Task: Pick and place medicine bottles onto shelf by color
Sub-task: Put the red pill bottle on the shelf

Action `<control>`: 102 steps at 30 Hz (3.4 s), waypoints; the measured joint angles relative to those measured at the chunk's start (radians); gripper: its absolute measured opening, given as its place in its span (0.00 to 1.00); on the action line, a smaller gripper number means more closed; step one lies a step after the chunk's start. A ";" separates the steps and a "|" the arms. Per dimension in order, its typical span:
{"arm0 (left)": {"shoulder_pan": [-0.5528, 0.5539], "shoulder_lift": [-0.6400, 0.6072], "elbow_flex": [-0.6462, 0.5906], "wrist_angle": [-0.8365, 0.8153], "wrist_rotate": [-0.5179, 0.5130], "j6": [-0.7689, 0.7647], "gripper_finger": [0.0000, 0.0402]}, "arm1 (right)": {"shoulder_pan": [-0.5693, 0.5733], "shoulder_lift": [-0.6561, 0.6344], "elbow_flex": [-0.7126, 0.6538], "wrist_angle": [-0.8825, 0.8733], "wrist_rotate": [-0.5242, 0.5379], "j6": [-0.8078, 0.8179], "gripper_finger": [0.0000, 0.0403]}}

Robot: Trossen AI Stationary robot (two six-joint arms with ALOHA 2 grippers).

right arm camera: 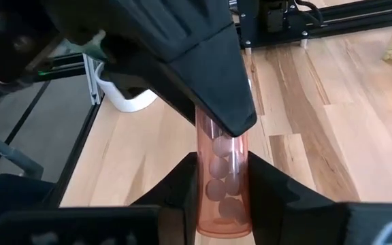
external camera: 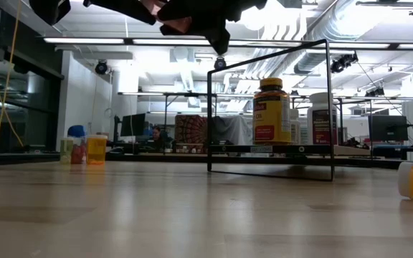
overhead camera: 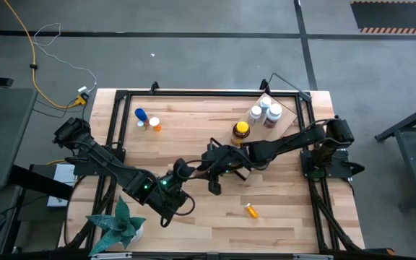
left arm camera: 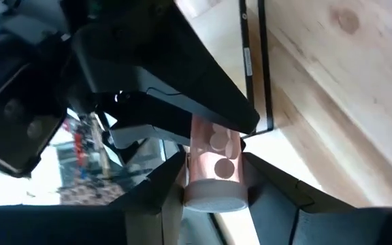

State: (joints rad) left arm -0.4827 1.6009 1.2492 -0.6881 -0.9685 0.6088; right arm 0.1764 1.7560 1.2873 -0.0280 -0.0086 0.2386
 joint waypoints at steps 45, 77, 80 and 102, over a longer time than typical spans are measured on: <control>0.058 -0.755 -0.825 1.279 0.325 -0.212 0.39 | 0.284 -0.905 -0.706 -0.095 0.815 0.099 0.20; 0.266 -0.525 -0.840 1.705 0.632 -0.353 0.39 | 0.134 -0.771 -1.141 1.046 0.868 -0.262 0.20; 0.308 -0.440 -0.840 1.797 0.656 -0.392 0.39 | 0.098 -0.689 -1.095 1.165 0.745 -0.321 0.20; 0.321 -0.306 -0.840 1.965 0.739 -0.393 0.52 | 0.065 0.025 -0.426 1.315 0.302 -0.449 0.20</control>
State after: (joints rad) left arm -0.1620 1.2945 0.4091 1.2768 -0.2300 0.2153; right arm 0.2413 1.7811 0.8612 1.2869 0.2938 -0.2102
